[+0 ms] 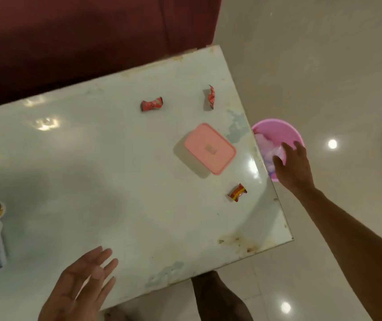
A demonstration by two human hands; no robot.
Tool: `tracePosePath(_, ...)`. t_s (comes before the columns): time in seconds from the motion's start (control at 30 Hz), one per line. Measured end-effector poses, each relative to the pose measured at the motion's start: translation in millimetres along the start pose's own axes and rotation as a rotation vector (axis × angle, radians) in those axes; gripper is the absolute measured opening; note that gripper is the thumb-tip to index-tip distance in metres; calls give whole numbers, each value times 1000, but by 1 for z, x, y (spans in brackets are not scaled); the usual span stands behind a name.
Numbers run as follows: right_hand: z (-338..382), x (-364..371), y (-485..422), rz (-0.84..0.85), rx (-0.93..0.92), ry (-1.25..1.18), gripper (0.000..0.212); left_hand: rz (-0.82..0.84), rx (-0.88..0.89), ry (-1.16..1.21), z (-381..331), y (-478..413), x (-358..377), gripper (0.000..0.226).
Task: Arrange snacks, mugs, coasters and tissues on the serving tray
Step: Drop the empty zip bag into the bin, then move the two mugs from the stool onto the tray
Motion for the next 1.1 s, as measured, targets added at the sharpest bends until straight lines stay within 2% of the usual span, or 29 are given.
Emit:
tracePosePath(0.13,44,-32,76,-99,-102,13,46,-107,283,-317,-35,34,-23,25)
tracePosePath(0.2,70,-32,116,-99,-113,24,49,-119,405,-389,-47,46,-37,28)
tracePosePath(0.27,102,-15,157,-74,-132,33,54,-133,481,-560,-53,56,-64,30)
tracePosePath(0.5,236,86,281,56,-254,72,61,-209,575,-1029,-47,77,-191,47)
tracePosePath(0.6,305,137,331,112,-323,87,60,-248,495,-1184,-32,90,-265,52)
tracePosePath(0.8,428,227,418,215,-473,131,60,-440,383,-1108,-16,118,-405,58)
tracePosePath(1.1,597,303,483,290,-706,31,60,-587,239,-869,-26,117,-547,62)
Point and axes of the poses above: each hand's wrist, its own y-axis away from the middle knuckle, its own x-axis out of the palm, z = x × y, the point moved 7 cm from there along -y, towards the middle knuckle, and after that the axes turned 13 degrees about z, right-handed, at the moved point
